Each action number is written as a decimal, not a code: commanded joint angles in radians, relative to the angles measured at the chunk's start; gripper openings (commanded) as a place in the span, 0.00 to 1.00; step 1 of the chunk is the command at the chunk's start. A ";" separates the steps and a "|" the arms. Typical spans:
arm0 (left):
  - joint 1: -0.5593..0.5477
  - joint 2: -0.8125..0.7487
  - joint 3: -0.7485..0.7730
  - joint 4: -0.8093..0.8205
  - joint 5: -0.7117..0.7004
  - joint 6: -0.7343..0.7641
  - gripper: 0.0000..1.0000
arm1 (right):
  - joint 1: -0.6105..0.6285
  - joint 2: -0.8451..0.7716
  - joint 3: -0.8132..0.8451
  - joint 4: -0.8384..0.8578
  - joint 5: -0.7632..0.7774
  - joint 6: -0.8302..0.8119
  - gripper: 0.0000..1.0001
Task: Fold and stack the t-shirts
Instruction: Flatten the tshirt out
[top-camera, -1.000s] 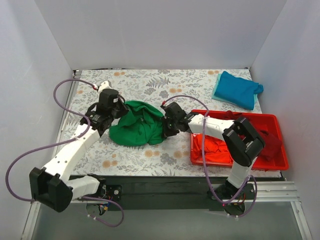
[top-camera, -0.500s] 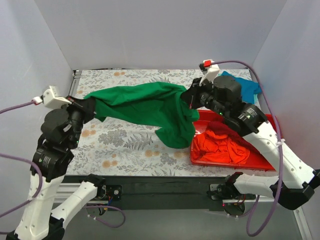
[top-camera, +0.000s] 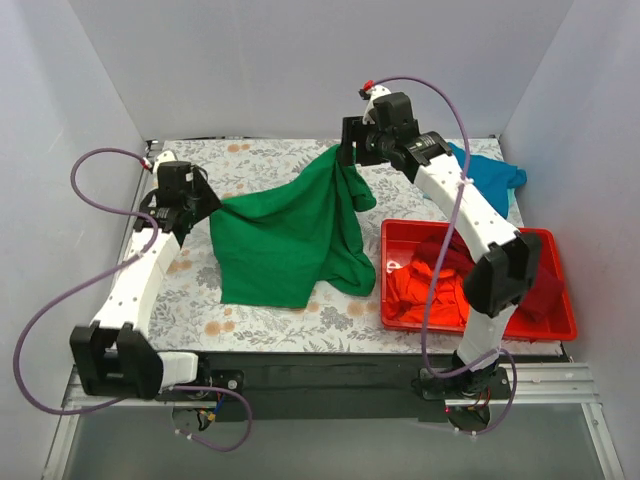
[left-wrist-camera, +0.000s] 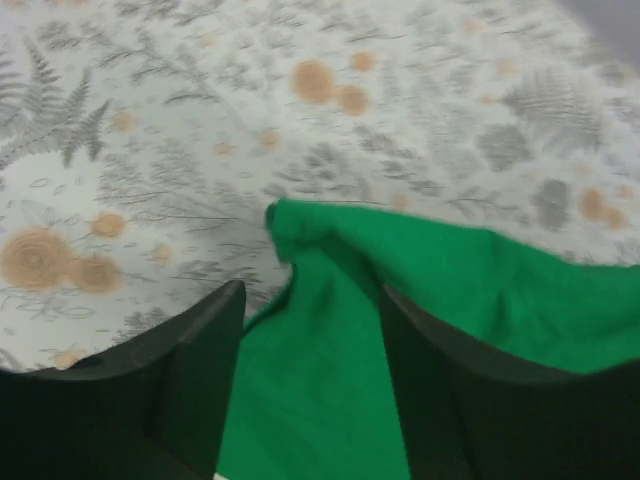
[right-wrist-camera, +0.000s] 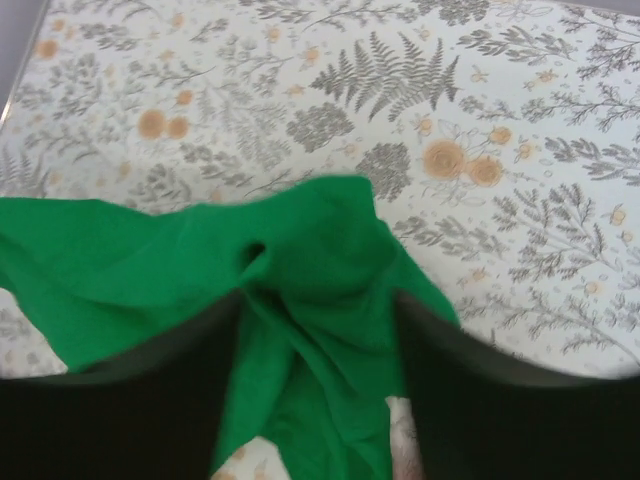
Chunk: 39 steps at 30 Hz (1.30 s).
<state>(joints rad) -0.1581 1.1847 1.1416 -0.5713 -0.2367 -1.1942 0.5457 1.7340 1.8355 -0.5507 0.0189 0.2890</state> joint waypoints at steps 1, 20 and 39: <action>0.143 0.081 -0.006 0.057 0.119 0.025 0.59 | -0.055 0.099 0.167 0.000 -0.120 -0.011 0.85; -0.055 0.015 -0.364 0.071 0.187 -0.181 0.72 | 0.198 -0.182 -0.631 0.212 -0.109 0.093 0.93; 0.054 0.239 -0.451 0.241 0.293 -0.150 0.78 | 0.231 -0.033 -0.739 0.299 -0.076 0.124 0.93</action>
<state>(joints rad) -0.1520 1.3857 0.6750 -0.3595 0.0559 -1.3857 0.7792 1.6722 1.0767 -0.2810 -0.0738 0.4152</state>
